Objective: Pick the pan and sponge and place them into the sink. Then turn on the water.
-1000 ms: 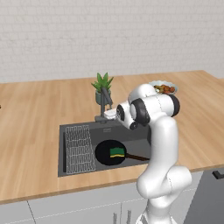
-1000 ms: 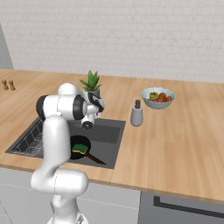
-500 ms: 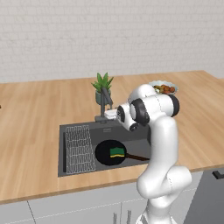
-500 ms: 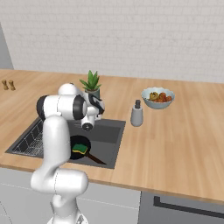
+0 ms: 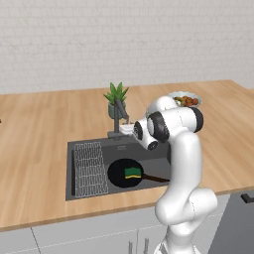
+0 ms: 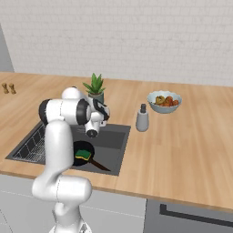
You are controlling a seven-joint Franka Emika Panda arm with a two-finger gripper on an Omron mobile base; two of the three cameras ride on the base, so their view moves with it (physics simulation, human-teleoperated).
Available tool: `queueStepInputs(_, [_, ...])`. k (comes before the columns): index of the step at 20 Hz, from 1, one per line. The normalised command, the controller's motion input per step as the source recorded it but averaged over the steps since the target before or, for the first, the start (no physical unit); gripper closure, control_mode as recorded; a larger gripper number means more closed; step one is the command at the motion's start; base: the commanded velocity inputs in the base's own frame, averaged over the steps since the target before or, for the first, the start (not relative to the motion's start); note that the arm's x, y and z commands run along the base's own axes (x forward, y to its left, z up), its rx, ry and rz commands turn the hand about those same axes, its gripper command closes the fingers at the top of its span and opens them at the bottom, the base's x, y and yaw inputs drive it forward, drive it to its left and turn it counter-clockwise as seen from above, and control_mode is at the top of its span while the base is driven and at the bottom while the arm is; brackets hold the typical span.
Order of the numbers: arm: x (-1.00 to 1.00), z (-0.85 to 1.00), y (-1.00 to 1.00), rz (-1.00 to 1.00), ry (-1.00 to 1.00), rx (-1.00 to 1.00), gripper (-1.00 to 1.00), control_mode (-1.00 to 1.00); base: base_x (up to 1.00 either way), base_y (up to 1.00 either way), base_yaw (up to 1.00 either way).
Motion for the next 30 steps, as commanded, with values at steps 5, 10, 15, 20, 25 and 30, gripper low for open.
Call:
queueStepInputs(5, [0.09,-0.24,-0.40,-0.01,0.03,0.13,1.00,-1.00,0.00,0.00,0.00])
queueStepInputs(10, [0.04,-0.57,-0.29,0.00,0.16,0.23,1.00,-1.00,0.00,0.00,0.00])
queueStepInputs(15, [0.07,-0.75,-0.36,0.00,0.32,0.36,1.00,-1.00,0.00,0.00,0.00])
queueStepInputs(20, [0.08,-0.73,-0.39,0.00,0.35,0.36,1.00,-1.00,0.00,0.00,0.00])
queueStepInputs(25, [0.00,-0.58,-0.57,0.00,0.26,0.38,1.00,-1.00,0.00,0.00,0.00])
queueStepInputs(30, [0.00,-0.49,-0.88,0.00,0.16,0.48,1.00,-1.00,0.00,0.00,0.00])
